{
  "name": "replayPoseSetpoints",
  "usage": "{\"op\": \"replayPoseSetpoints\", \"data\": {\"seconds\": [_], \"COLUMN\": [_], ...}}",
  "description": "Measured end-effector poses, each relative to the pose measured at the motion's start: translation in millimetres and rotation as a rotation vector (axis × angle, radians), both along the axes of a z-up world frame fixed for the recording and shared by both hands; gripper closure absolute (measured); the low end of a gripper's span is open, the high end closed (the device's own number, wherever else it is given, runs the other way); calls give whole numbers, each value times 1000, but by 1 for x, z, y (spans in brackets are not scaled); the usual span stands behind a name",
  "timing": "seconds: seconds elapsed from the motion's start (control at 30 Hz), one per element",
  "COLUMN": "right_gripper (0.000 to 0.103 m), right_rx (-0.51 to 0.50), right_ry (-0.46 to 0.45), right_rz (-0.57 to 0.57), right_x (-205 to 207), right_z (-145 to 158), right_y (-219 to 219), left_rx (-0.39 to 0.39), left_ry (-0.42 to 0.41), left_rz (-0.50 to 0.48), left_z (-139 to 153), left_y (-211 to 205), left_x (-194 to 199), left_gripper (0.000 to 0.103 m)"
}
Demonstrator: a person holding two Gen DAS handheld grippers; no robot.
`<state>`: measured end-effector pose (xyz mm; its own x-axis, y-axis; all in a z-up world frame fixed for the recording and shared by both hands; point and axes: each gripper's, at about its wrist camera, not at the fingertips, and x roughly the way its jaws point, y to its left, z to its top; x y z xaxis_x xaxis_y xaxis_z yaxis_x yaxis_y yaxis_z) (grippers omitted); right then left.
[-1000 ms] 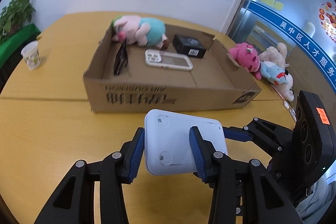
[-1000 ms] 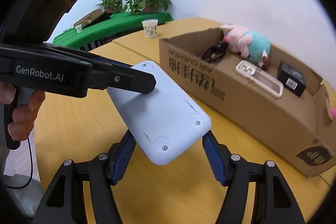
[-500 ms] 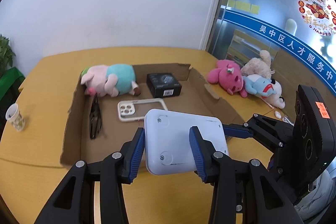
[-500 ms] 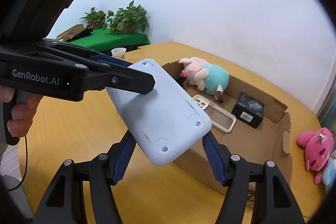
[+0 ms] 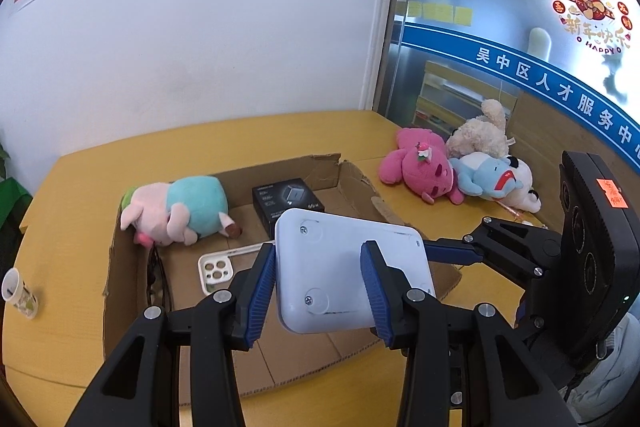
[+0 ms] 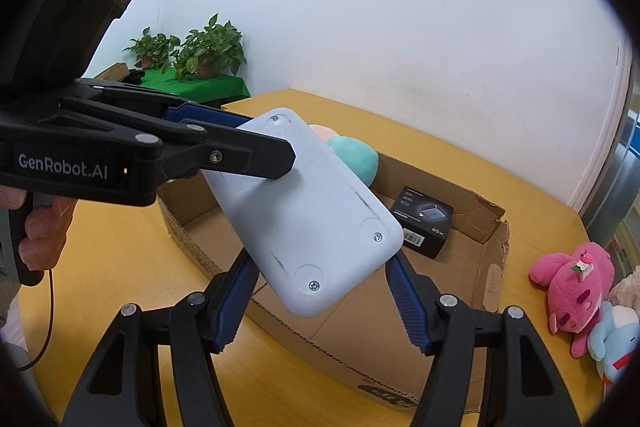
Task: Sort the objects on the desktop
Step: 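Lift the power bank with the right gripper and carry it over the box, then lower the power bank into the box and open the right gripper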
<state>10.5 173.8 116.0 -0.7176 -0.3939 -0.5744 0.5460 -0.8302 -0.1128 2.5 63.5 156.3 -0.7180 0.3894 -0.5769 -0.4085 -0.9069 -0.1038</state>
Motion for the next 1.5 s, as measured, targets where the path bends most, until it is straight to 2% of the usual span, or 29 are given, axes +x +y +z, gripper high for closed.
{"op": "replayPoseSetpoints", "data": {"seconds": [0.27,0.47,0.67,0.93,1.13,1.4,1.5], "right_gripper": [38,38,38,38,38,38,37], "right_rx": [11,21,20,17,28,36,12], "right_ry": [-15,-74,-197,-410,-558,-710,-715], "right_rz": [-7,52,140,220,222,200,185], "right_x": [-24,-46,-71,-102,-117,-129,-131], "right_z": [3,-4,-35,-84,-112,-134,-129], "right_y": [-4,-34,-76,-116,-126,-130,-125], "left_rx": [25,27,7,6,-28,-57,-68], "left_ry": [-5,-48,-139,-312,-407,-517,-547], "left_rz": [11,79,155,234,262,294,303], "left_z": [-1,-15,-47,-90,-116,-142,-150], "left_y": [-12,-43,-80,-117,-122,-124,-126], "left_x": [-21,-29,-39,-59,-69,-81,-80], "left_gripper": [62,62,62,62,62,58,57]}}
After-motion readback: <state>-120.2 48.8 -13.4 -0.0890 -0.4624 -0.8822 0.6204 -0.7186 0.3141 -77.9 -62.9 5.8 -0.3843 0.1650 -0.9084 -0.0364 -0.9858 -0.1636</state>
